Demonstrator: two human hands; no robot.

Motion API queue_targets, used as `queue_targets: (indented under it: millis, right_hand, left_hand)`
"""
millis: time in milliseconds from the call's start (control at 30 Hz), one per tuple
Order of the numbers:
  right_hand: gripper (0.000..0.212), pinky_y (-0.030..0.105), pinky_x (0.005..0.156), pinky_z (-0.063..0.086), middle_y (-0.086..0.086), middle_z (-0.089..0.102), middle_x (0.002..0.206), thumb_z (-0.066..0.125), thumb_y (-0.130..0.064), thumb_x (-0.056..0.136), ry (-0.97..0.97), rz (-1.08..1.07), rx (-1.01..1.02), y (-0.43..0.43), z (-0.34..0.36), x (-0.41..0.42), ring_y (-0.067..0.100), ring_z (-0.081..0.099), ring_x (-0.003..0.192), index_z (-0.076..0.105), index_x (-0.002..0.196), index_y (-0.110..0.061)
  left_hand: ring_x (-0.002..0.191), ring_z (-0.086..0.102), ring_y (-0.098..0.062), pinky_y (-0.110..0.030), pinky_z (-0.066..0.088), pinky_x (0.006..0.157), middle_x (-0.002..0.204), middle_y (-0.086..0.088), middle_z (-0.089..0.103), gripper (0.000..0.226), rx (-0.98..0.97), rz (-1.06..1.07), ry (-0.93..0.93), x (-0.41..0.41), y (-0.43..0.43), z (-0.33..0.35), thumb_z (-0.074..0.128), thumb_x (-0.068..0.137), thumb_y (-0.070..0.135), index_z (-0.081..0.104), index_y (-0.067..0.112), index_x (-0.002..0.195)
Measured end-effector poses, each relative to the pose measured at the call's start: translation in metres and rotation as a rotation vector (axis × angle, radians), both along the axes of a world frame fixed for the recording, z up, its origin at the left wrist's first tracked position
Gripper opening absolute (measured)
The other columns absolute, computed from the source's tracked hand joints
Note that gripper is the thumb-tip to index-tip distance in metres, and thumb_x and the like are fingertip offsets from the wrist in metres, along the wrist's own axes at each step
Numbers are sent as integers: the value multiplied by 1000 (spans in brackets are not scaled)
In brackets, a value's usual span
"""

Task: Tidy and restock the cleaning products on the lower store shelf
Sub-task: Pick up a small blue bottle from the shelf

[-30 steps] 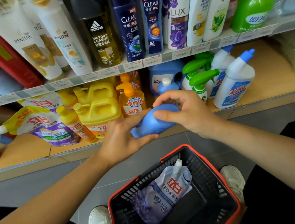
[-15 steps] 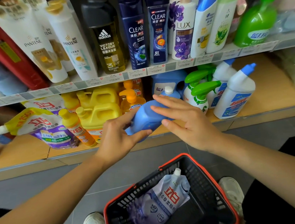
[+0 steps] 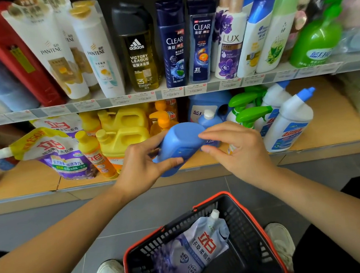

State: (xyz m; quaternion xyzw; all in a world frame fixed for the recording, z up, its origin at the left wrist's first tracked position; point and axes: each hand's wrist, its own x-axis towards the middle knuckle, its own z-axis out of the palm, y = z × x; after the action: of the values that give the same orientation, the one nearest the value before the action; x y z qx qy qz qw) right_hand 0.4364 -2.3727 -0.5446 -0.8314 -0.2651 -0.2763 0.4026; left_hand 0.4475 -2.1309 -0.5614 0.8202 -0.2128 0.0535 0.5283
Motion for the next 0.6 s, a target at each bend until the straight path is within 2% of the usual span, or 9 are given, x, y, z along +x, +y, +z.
queue_targets:
  millis: [133,200,333,467,533,600]
  right_hand:
    - [24,32,81,56,2,67,98,80,-8,81,270,4,129,-4,1,6,14,66,88,76,105,-11]
    - [24,26,79,55,2,65,102,77,-9,84,398,54,221,-6,1,8,13,66,91,75,106,-16]
    - [36,24,87,55,1,61,122,69,-5,90,485,108,254,-7,-1,9,13,64,107,67,122,-23]
    - [49,21,84,55,-3,65,124,69,-3,90,574,138,338,-5,-4,9,5,68,99,59,129,-32]
    - [55,24,86,56,-2,67,119,75,-8,86,724,117,300,-7,-14,11,9,69,98,57,134,-26]
    - [55,28,94,55,1,69,118,81,-11,81,901,132,152,-9,-28,11,16,69,104,59,132,-15]
  left_hand:
    - [118,68,-15,-40,58,97,123,7,73,63,-104,-63,154,2,-2,-3,83,79,23,62,17,137]
    - [115,69,-17,-41,59,94,121,3,74,59,-154,-92,214,4,-3,-4,82,80,20,62,14,136]
    - [113,71,-24,-41,61,90,120,-5,75,53,-288,-94,310,6,-5,-5,79,81,16,63,9,131]
    - [106,74,-24,-32,61,80,113,-8,77,44,-428,-45,413,7,-8,-3,74,84,16,64,10,126]
    - [103,74,-24,-34,62,79,110,-9,77,44,-481,-3,448,9,-8,-2,73,83,18,64,9,126]
    - [102,75,-24,-36,62,78,108,-11,78,48,-552,24,481,10,-7,2,72,83,18,62,5,128]
